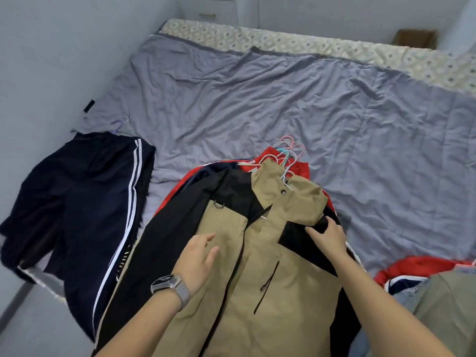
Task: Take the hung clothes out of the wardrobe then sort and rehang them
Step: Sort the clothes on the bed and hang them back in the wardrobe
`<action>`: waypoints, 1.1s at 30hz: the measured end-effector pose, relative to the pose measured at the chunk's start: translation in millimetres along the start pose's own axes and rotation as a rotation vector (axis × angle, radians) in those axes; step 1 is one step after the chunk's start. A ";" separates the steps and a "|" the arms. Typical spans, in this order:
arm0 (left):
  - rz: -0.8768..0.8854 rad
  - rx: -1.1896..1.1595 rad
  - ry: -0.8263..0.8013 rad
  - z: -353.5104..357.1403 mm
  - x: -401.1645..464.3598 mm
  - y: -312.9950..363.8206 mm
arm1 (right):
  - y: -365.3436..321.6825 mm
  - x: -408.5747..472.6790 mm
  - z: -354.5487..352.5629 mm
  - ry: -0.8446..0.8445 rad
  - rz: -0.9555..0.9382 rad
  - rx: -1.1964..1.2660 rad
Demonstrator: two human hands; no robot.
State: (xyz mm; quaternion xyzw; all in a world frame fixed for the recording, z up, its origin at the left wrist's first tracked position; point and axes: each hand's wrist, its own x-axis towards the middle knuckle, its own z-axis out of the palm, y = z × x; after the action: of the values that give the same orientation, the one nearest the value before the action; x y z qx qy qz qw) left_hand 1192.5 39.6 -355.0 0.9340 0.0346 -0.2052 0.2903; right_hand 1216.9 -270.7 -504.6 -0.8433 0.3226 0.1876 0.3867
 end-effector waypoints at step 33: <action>0.520 0.010 0.460 -137.3 -350.0 -61.8 | 18.1 -521.8 -45.0 0.173 -0.646 0.136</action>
State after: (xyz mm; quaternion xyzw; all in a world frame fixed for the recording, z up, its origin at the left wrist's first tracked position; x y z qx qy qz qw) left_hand 911.3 186.3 -143.8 0.9348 -0.1408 0.0913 0.3130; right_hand 831.0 -106.2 -190.4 -0.8870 0.0821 -0.0390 0.4527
